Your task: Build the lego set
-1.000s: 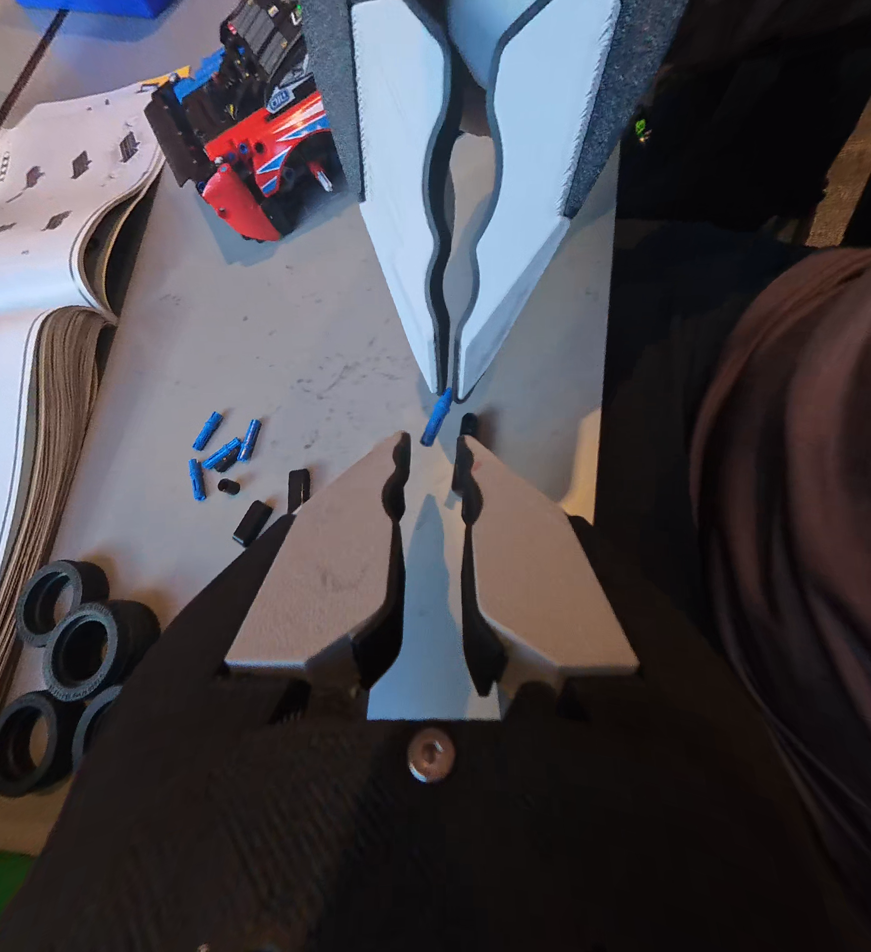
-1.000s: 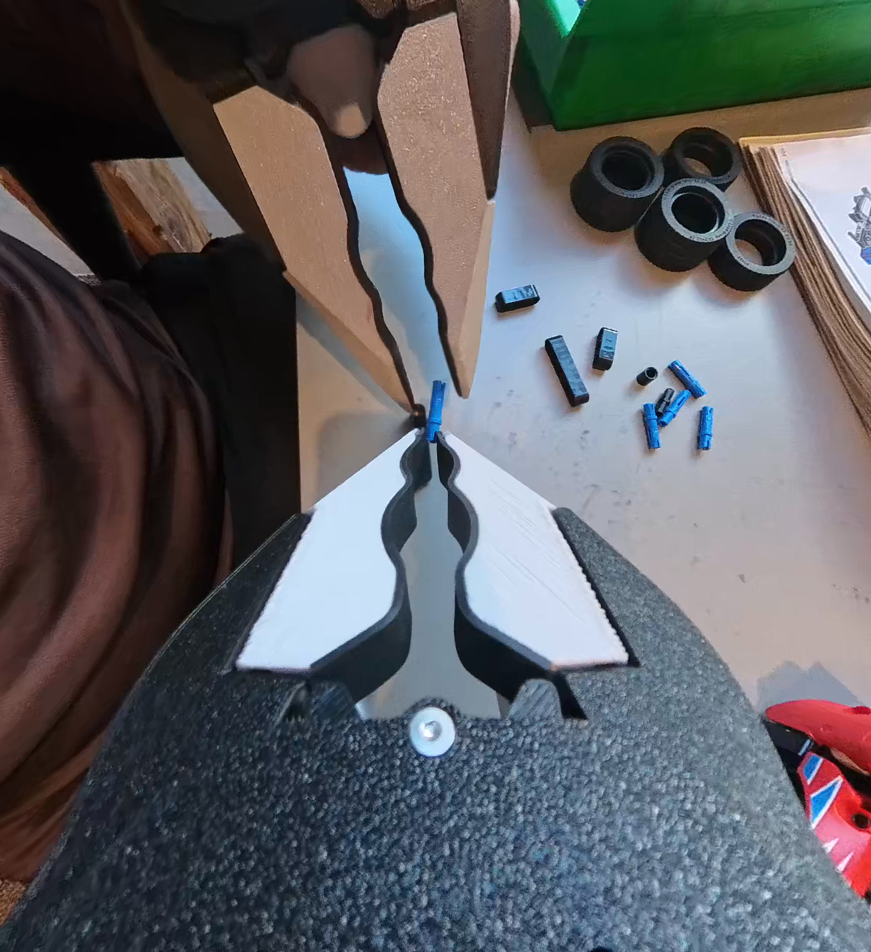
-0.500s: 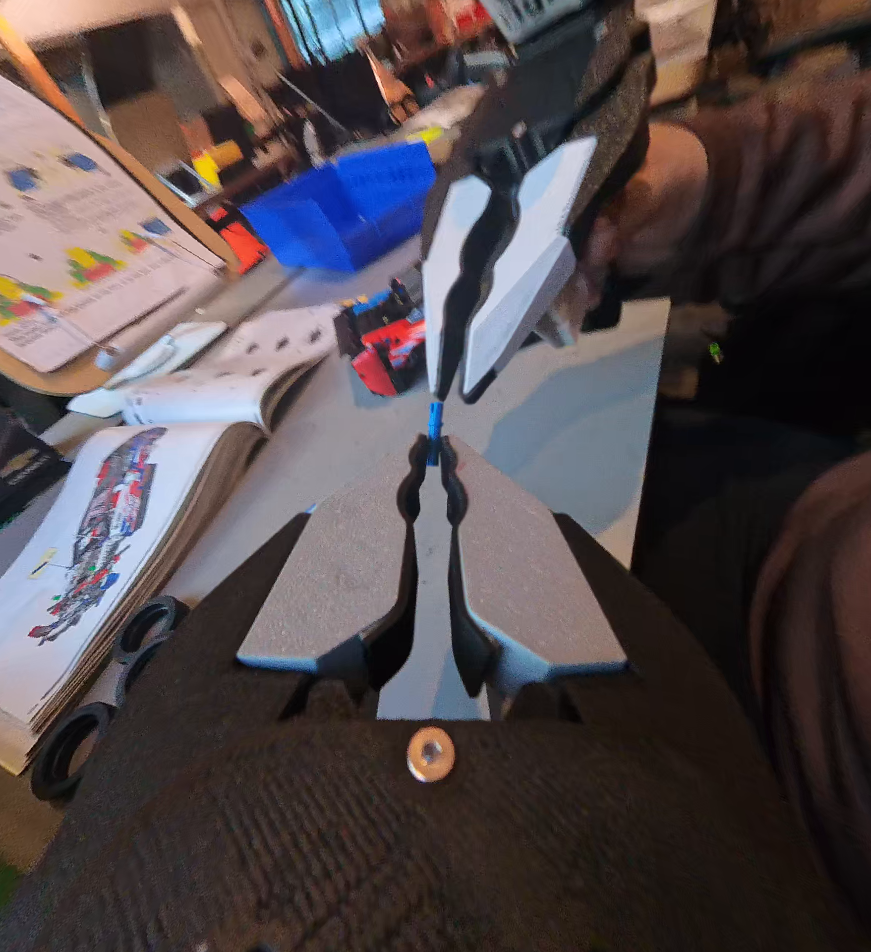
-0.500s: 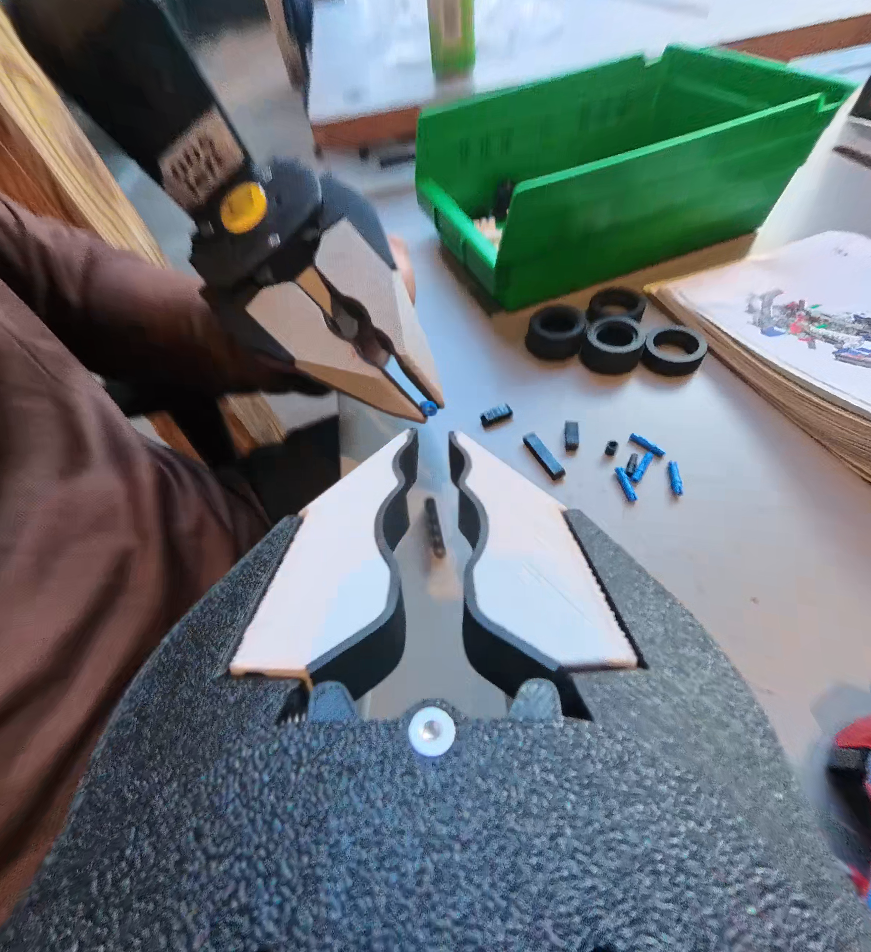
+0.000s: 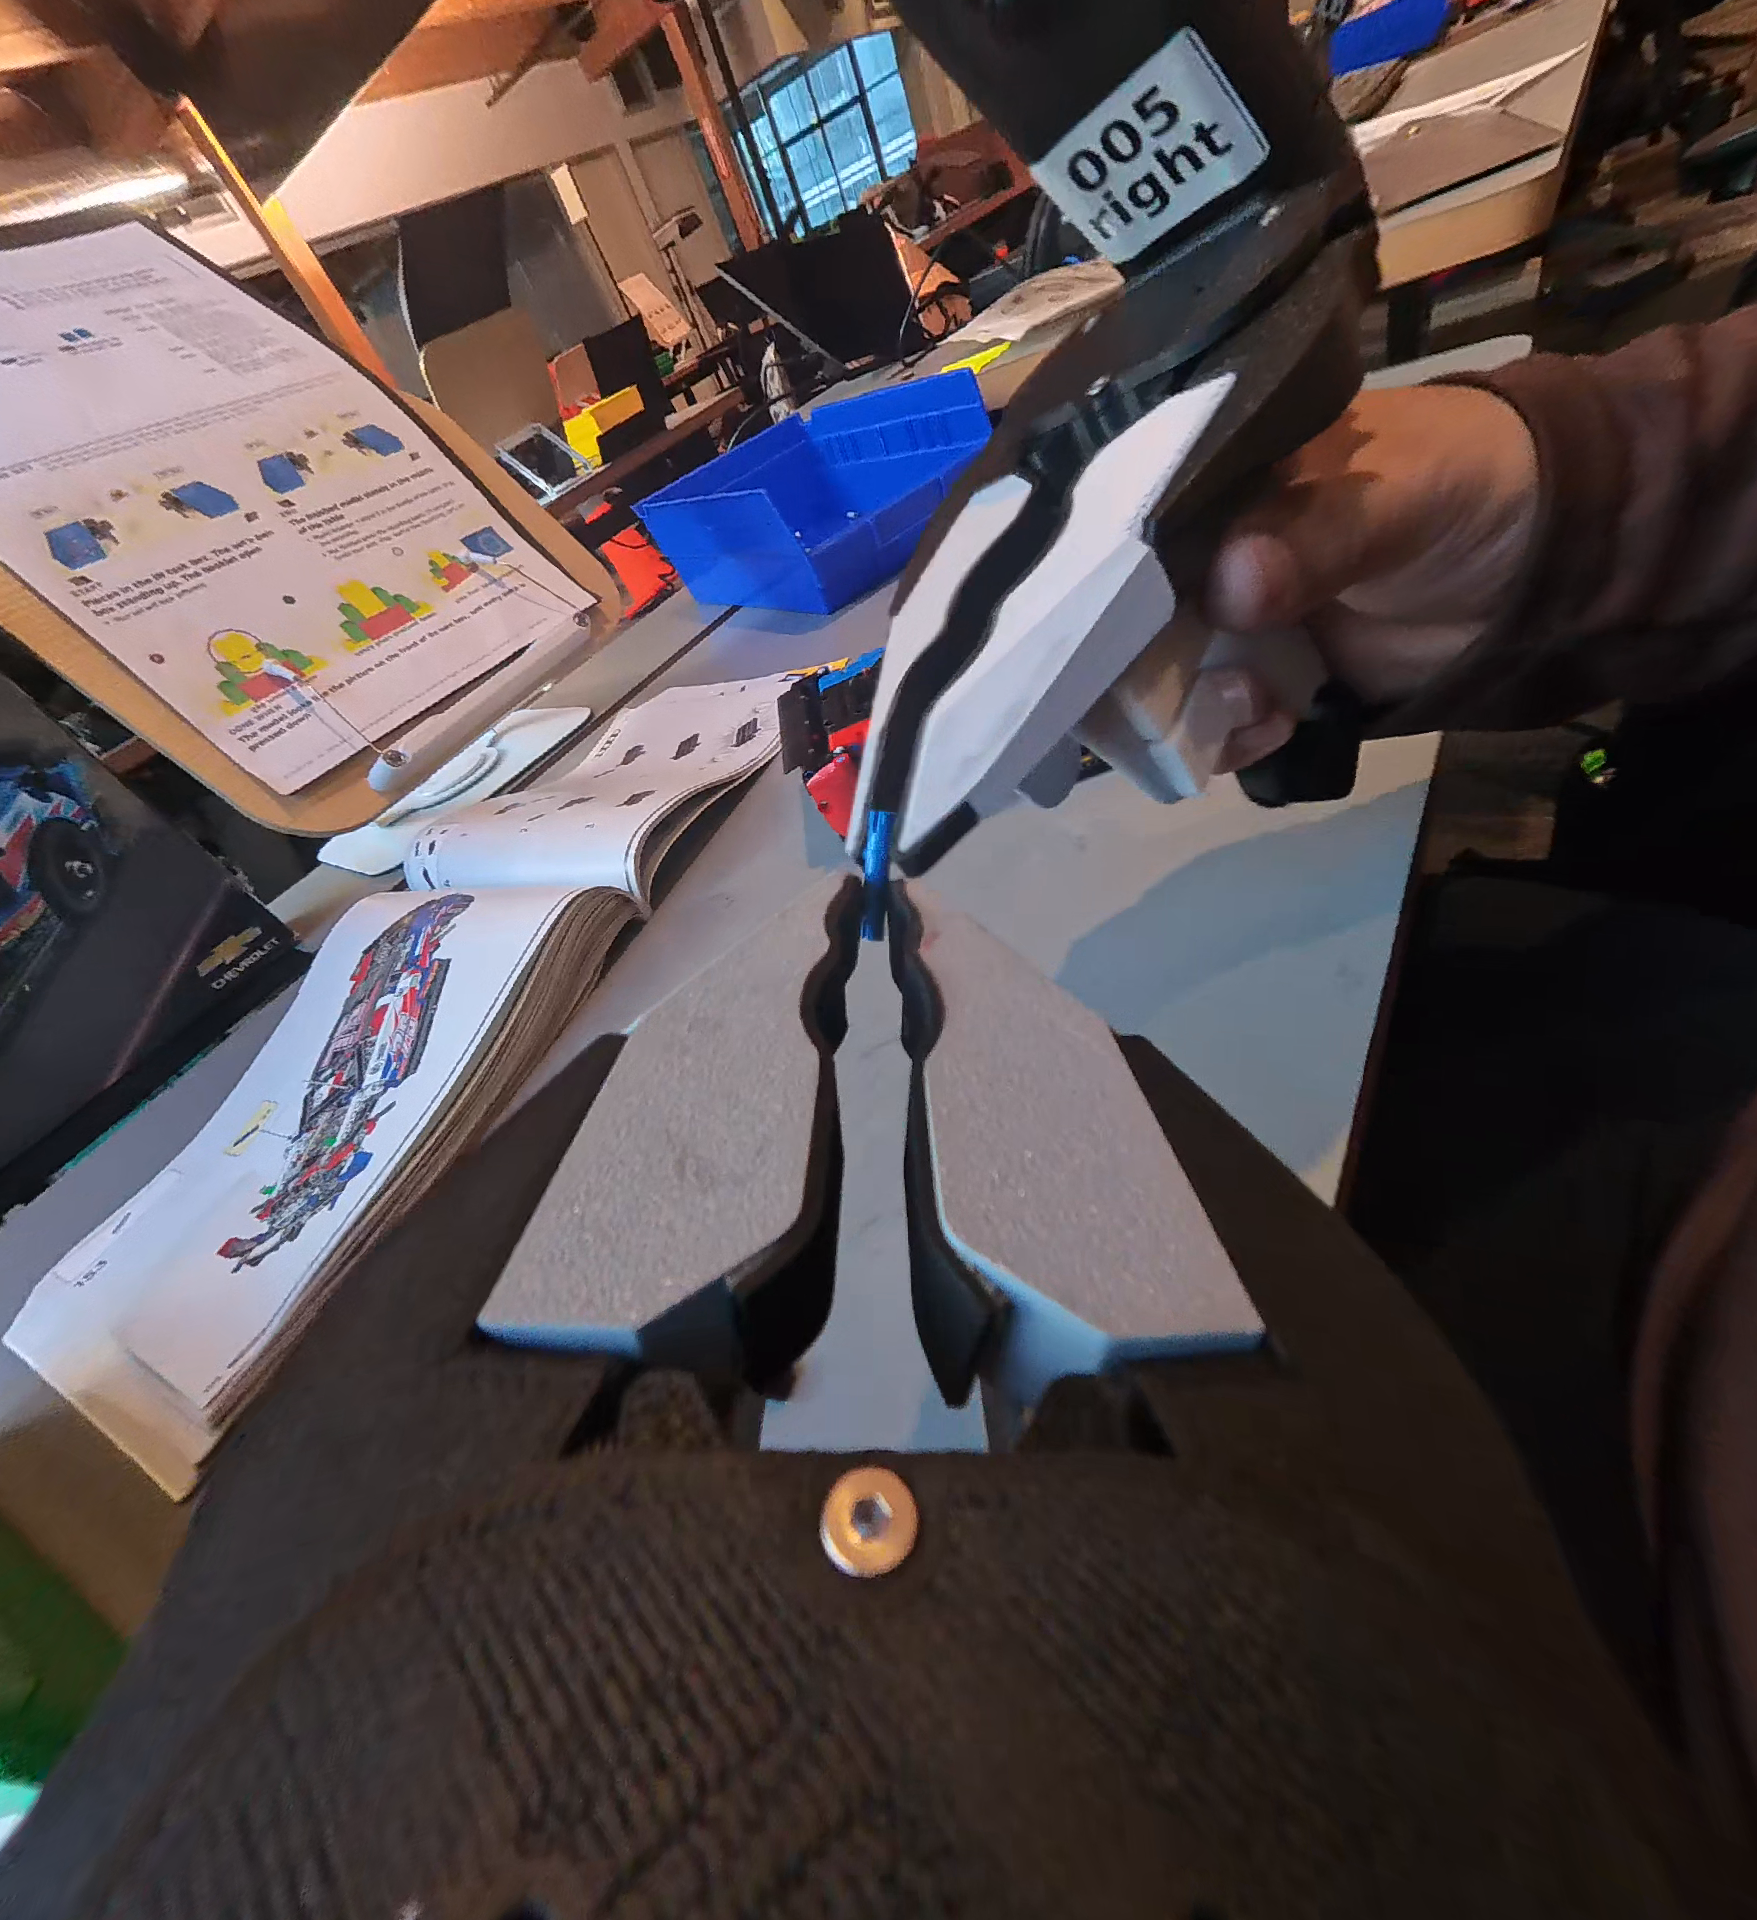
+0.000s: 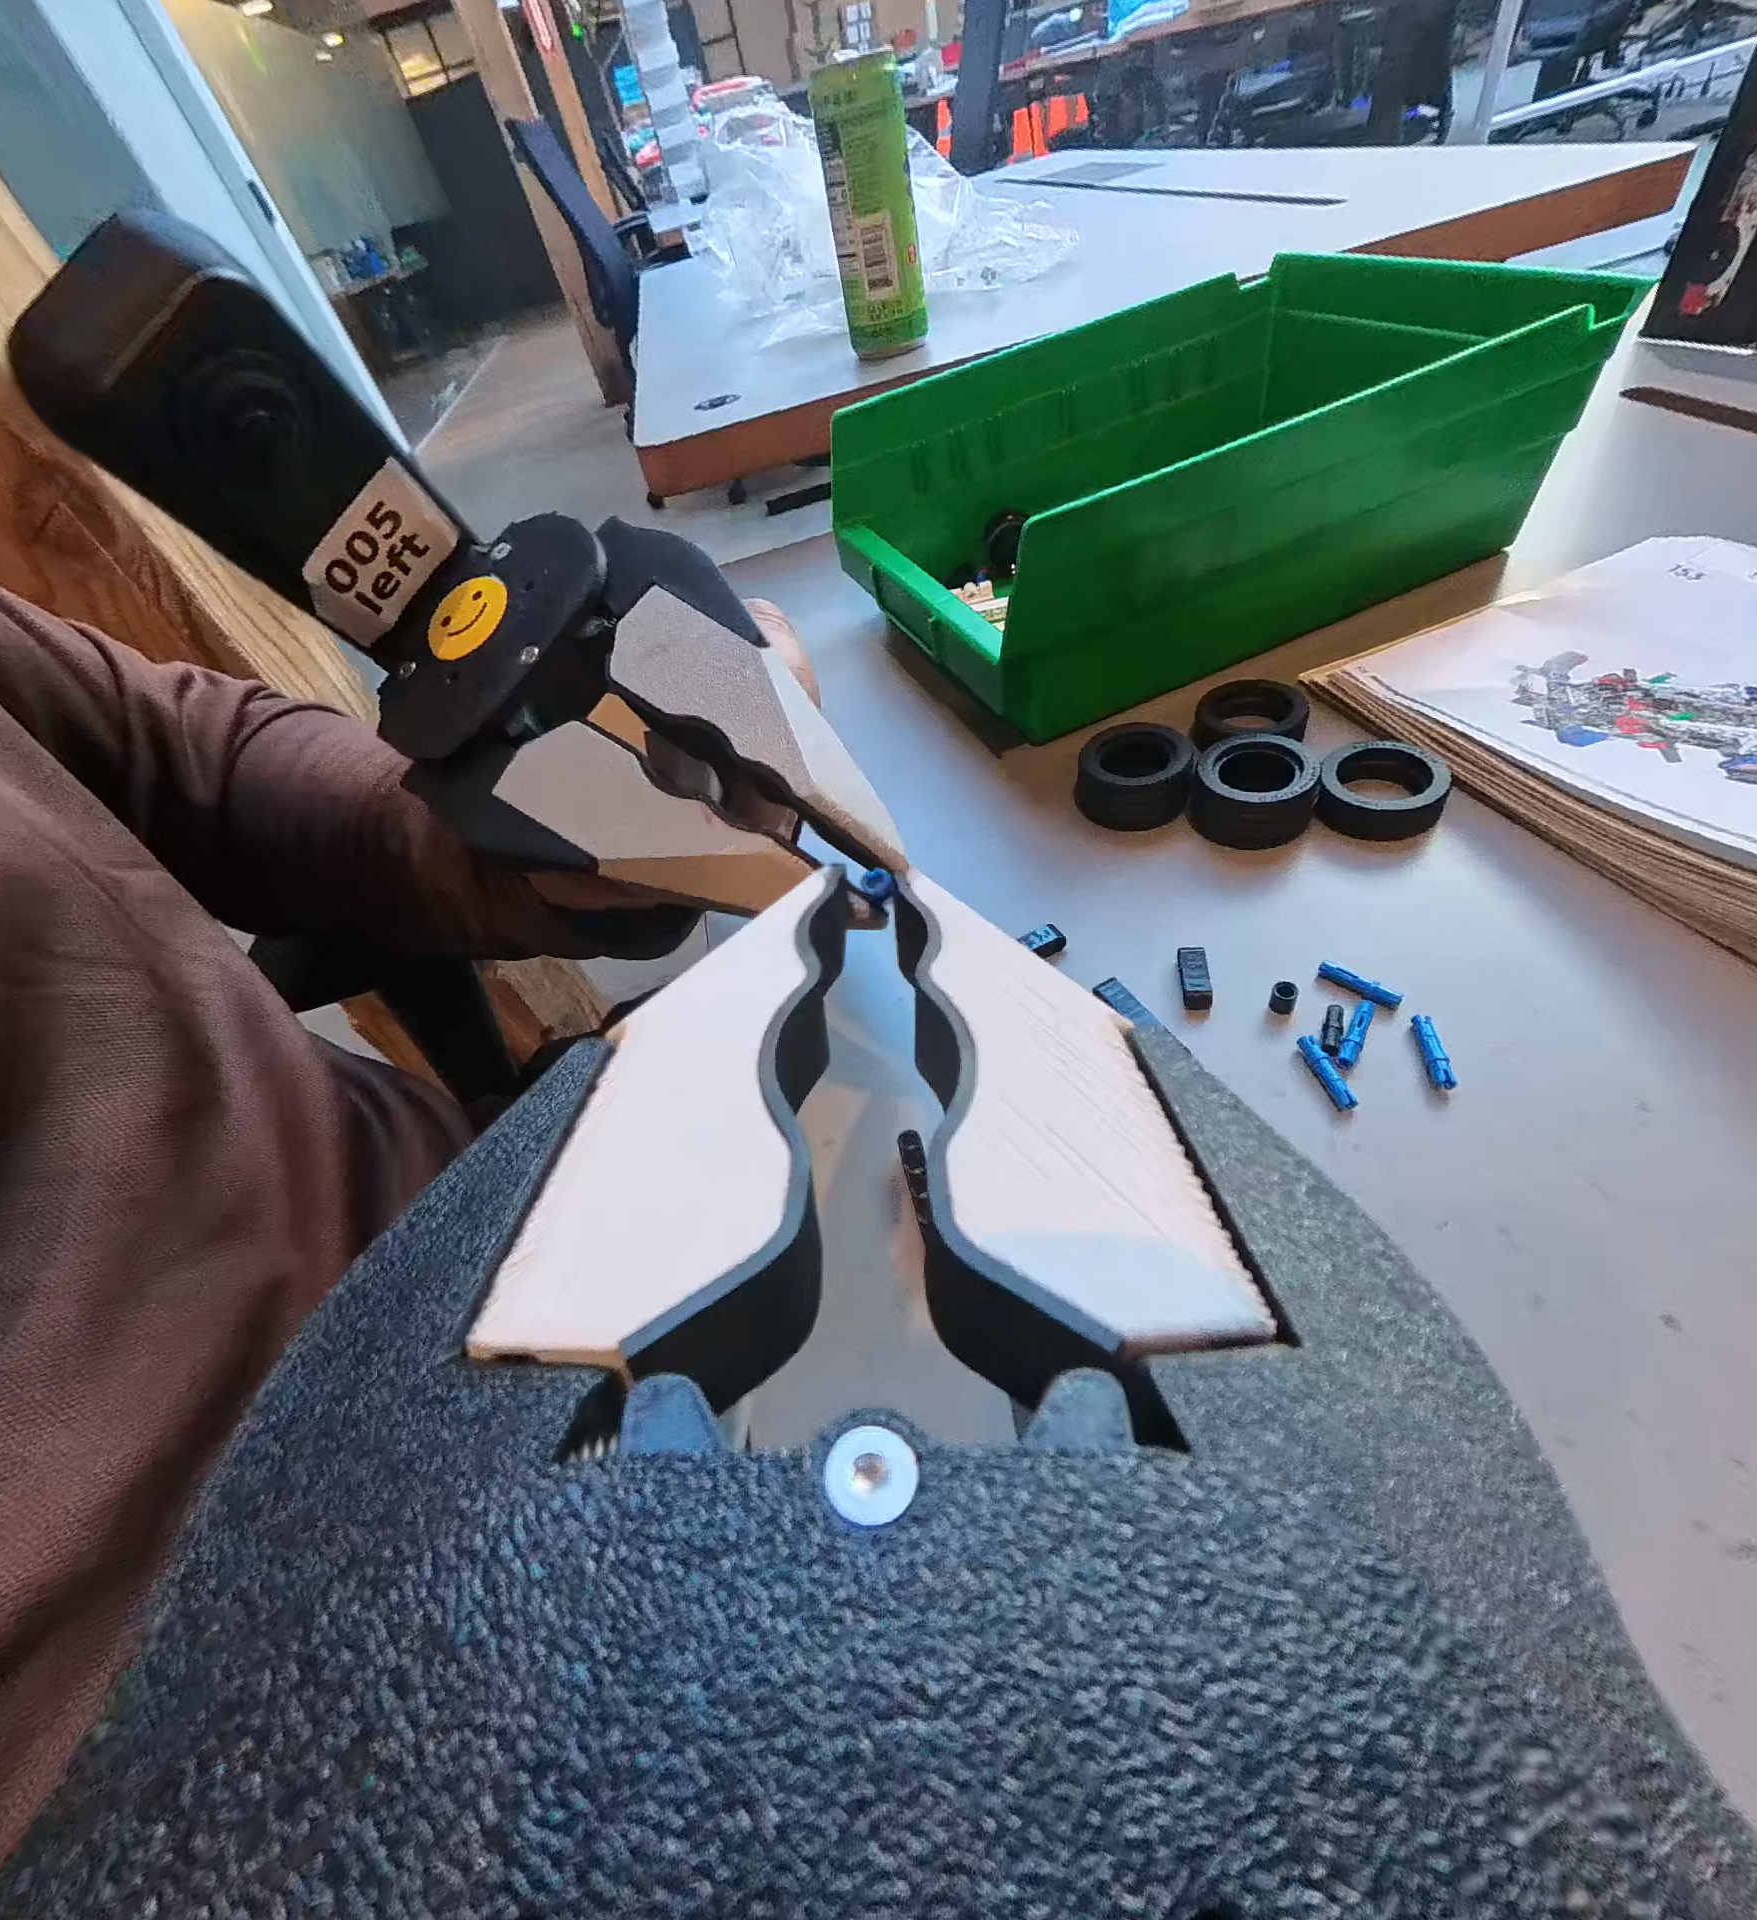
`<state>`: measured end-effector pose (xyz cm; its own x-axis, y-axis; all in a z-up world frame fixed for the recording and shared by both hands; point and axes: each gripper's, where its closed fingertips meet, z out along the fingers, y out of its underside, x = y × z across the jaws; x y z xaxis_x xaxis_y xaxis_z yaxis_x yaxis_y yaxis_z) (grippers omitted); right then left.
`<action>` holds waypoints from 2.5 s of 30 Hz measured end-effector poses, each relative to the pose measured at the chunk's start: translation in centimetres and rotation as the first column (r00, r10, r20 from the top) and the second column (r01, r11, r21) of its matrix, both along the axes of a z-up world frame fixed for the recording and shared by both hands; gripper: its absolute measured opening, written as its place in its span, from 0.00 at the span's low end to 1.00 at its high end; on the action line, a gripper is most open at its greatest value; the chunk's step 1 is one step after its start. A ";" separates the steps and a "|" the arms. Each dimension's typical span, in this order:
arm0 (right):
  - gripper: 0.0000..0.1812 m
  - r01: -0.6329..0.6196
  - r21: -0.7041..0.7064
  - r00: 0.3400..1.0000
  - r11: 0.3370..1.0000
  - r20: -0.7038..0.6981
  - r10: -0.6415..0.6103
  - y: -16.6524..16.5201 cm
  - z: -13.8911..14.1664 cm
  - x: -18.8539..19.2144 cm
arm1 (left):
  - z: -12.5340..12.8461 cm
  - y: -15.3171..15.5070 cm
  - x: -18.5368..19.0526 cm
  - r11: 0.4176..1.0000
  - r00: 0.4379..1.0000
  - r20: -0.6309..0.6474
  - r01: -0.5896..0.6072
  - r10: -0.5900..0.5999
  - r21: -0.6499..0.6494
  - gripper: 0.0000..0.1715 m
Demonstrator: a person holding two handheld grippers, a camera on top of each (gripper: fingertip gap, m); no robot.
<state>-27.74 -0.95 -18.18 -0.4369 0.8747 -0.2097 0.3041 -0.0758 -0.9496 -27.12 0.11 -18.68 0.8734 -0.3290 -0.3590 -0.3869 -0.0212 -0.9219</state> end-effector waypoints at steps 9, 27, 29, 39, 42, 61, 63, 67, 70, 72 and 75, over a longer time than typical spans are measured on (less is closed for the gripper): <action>0.03 -0.001 -0.040 0.998 0.999 0.055 0.003 0.1 -0.7 -0.1 | -0.7 -0.1 0.1 1.000 1.000 -0.023 0.008 -0.009 -0.029 0.01; 0.02 0.014 0.117 0.961 0.993 0.271 -0.046 4.0 -6.8 3.2 | -11.2 -1.5 -1.2 0.730 0.974 0.085 0.215 -0.211 -0.648 0.15; 0.02 0.005 0.133 0.955 0.991 0.293 -0.044 3.9 -7.5 3.3 | -11.2 -1.2 -1.0 0.729 0.972 0.085 0.222 -0.220 -0.648 0.14; 0.03 -0.086 0.257 0.951 0.963 0.309 0.003 3.1 -8.2 4.0 | -11.3 -0.6 0.6 0.703 0.956 0.106 0.273 -0.272 -0.656 0.00; 0.03 -0.108 0.275 0.943 0.955 0.332 0.011 2.7 -8.5 3.9 | -11.2 -0.7 0.9 0.682 0.947 0.143 0.308 -0.289 -0.664 0.06; 0.02 -0.119 0.248 0.928 0.961 0.373 0.018 1.9 -9.2 3.7 | -11.3 0.2 2.9 0.629 0.900 0.157 0.400 -0.406 -0.666 0.03; 0.02 -0.133 0.271 0.923 0.953 0.385 0.020 1.7 -9.4 3.7 | -11.3 0.2 2.9 0.630 0.901 0.157 0.399 -0.405 -0.666 0.03; 0.02 -0.148 0.306 0.915 0.940 0.404 0.013 1.6 -9.8 3.7 | -11.3 0.2 2.9 0.637 0.902 0.145 0.393 -0.407 -0.663 0.03; 0.02 -0.161 0.322 0.907 0.933 0.421 0.011 1.6 -9.9 3.7 | -11.3 0.2 2.9 0.646 0.904 0.130 0.386 -0.407 -0.658 0.03; 0.02 -0.169 0.342 0.901 0.924 0.433 0.004 1.7 -10.0 3.6 | -11.3 0.3 2.9 0.650 0.906 0.127 0.381 -0.403 -0.657 0.03; 0.02 -0.188 0.367 0.896 0.911 0.445 0.006 1.7 -10.0 3.5 | -11.3 0.3 3.0 0.658 0.910 0.116 0.372 -0.399 -0.654 0.03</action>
<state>-24.27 0.71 -28.22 -0.4718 0.8806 -0.0448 0.6690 0.3244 -0.6687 -24.15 0.44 -29.99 0.6057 -0.7942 0.0485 -0.5300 -0.4481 -0.7199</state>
